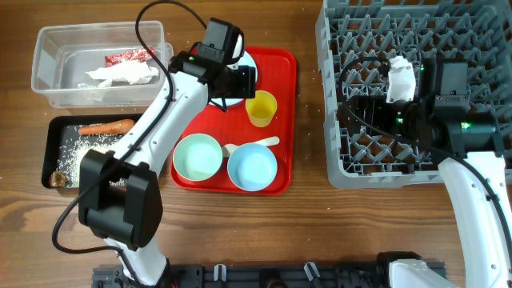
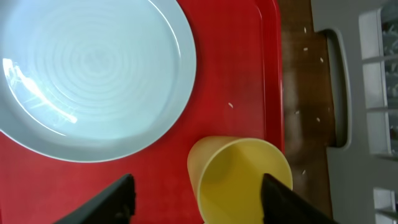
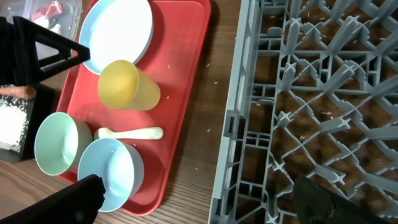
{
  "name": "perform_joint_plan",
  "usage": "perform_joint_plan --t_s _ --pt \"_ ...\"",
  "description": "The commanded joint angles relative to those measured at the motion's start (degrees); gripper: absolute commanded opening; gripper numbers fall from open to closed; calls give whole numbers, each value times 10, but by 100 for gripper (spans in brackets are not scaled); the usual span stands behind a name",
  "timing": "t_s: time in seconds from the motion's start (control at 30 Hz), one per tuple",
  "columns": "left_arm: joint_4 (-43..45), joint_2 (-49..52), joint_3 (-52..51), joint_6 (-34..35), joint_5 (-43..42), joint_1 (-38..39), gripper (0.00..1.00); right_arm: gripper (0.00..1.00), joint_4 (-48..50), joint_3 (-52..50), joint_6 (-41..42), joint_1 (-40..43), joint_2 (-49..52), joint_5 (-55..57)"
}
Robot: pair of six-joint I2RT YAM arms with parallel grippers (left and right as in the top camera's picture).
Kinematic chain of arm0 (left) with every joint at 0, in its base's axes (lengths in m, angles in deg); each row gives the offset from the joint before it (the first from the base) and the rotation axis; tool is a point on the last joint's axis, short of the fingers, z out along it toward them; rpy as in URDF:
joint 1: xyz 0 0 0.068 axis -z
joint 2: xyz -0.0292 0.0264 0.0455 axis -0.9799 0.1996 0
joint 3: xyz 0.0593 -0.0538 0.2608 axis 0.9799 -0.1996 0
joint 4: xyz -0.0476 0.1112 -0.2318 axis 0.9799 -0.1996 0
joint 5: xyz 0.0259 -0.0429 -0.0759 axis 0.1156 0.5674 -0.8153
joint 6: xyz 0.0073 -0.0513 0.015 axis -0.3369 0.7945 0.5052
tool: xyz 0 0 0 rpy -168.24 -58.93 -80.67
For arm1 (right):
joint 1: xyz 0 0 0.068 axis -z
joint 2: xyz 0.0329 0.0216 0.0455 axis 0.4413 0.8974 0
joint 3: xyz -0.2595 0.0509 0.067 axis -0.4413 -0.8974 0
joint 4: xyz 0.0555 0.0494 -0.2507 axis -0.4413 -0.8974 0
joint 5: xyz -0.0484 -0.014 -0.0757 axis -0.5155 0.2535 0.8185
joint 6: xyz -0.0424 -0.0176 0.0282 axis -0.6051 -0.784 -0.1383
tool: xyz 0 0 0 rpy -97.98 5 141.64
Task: Sort waste into correct bins and load items into the dishwasher rack
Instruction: 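Move left gripper back over the red tray to the yellow cup, then grasp the yellow cup with the left gripper and lift it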
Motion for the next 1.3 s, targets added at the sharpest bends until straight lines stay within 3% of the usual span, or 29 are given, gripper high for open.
perform_joint_plan --t_s 0.0,0.5,0.63,1.27 --pt "-5 5 9 -3 7 14 59 100 0 0 -1 2 5 -9" --pt "-13 50 9 -3 14 23 50 100 -2 0 -2 2 5 -9" --pt "-9 50 9 -3 14 23 38 100 -2 0 -2 2 5 -9" --pt "0 79 9 -3 14 26 32 100 10 0 -2 2 5 -9"
